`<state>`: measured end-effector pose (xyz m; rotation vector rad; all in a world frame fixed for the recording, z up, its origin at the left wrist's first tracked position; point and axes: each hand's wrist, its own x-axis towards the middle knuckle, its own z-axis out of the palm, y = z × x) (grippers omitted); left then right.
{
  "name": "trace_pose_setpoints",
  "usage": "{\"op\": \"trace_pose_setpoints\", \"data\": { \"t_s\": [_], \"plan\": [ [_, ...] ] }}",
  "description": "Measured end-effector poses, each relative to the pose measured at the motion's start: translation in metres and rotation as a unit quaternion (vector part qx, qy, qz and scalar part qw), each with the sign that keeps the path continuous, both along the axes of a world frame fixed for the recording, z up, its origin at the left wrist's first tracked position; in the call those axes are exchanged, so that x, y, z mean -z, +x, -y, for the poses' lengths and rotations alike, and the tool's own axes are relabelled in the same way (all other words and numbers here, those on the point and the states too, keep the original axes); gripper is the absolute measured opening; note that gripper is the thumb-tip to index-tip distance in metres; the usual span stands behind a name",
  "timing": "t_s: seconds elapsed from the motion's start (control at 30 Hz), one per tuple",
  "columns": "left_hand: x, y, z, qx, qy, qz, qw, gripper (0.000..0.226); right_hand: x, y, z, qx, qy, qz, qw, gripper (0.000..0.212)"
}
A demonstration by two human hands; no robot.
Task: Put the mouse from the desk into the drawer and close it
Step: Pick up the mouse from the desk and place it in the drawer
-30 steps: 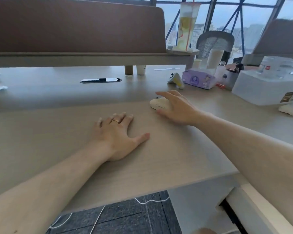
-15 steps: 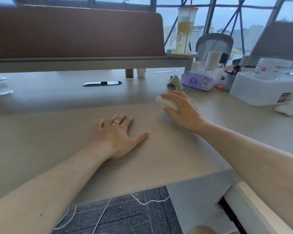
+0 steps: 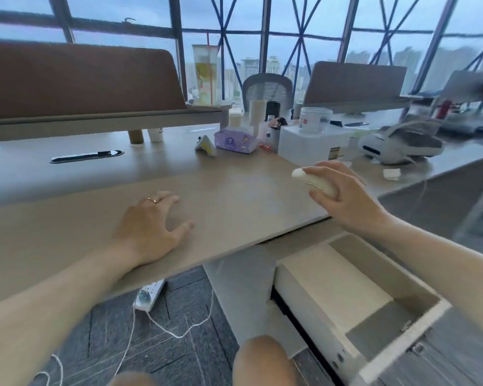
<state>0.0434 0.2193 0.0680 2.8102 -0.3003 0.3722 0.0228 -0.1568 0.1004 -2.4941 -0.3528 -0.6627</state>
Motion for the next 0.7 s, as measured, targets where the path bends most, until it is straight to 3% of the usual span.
{"op": "trace_pose_setpoints", "data": {
  "t_s": [0.17,0.37,0.47,0.7],
  "plan": [
    [0.003,-0.029,0.103,0.150,-0.015,0.024,0.988,0.078,0.008,-0.046,0.052,0.065,0.014,0.001,0.998,0.041],
    [0.027,-0.057,0.187,0.305,0.025,0.055,0.951,0.067,0.025,-0.080,0.092,0.111,0.019,-0.012,0.994,0.046],
    [0.047,-0.059,0.212,0.311,0.045,0.025,0.949,0.074,0.035,-0.091,0.104,0.130,0.029,-0.018,0.991,0.048],
    [0.085,-0.048,0.231,0.206,0.100,-0.123,0.966,0.122,0.060,-0.097,0.116,0.160,0.051,-0.028,0.985,0.052]
  ]
}}
